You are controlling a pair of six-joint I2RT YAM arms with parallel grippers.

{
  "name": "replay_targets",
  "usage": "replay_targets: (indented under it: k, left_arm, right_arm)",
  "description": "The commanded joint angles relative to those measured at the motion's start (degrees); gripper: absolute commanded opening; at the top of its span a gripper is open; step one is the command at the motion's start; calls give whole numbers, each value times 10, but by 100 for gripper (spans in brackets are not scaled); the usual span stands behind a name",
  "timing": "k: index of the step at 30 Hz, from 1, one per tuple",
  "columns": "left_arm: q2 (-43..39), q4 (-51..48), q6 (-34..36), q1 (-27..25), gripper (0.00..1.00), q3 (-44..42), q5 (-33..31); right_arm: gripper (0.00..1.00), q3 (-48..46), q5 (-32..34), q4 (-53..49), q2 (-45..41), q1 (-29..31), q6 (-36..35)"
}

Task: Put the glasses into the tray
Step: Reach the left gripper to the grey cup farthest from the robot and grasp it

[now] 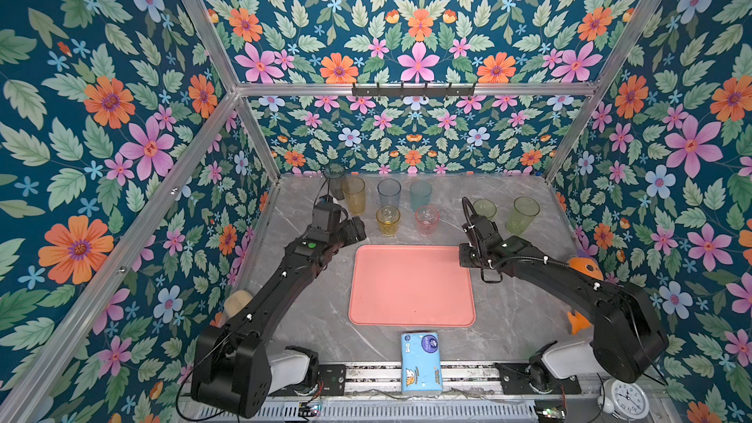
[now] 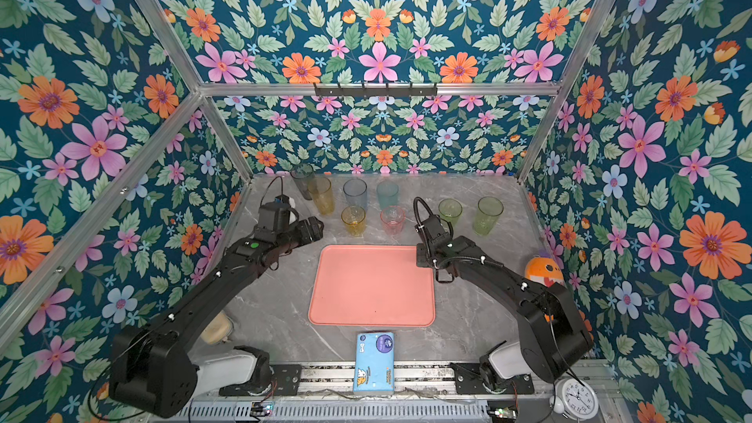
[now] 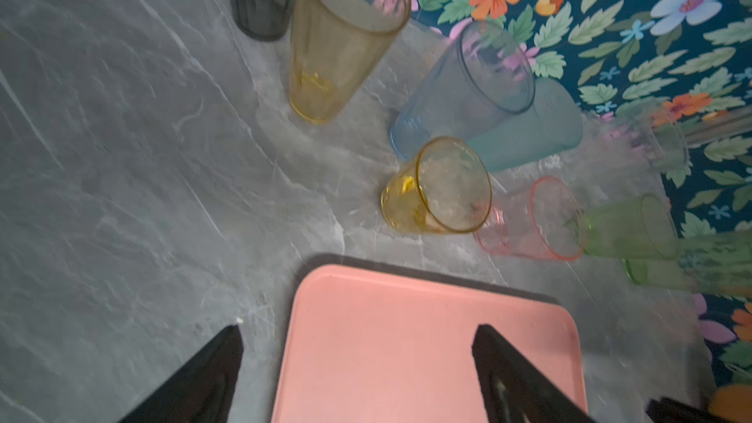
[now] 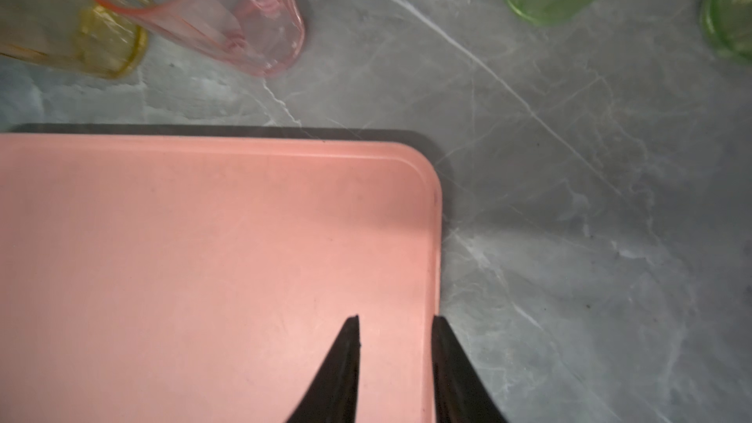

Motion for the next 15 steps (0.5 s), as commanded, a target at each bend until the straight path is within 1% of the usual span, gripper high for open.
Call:
replay_targets:
  k: [1, 6, 8, 10, 12, 15]
  left_arm:
    - [33, -3, 11, 14, 92, 47, -39]
    - [90, 4, -7, 50, 92, 114, -27]
    - [121, -11, -12, 61, 92, 155, -24]
    - [148, -30, -13, 69, 93, 194, -23]
    - [171, -35, -5, 75, 93, 221, -26]
    - [209, -50, 3, 90, 93, 269, -30]
  right_arm:
    - [33, -6, -4, 85, -17, 1, -17]
    - [35, -35, -38, 205, -26, 0, -54]
    - [35, -56, -59, 265, -28, 1, -70]
    - [35, -64, -71, 291, -28, 1, -80]
    - [35, -66, -84, 297, -29, 0, -85]
    - [36, -84, -89, 319, -32, 1, -84]
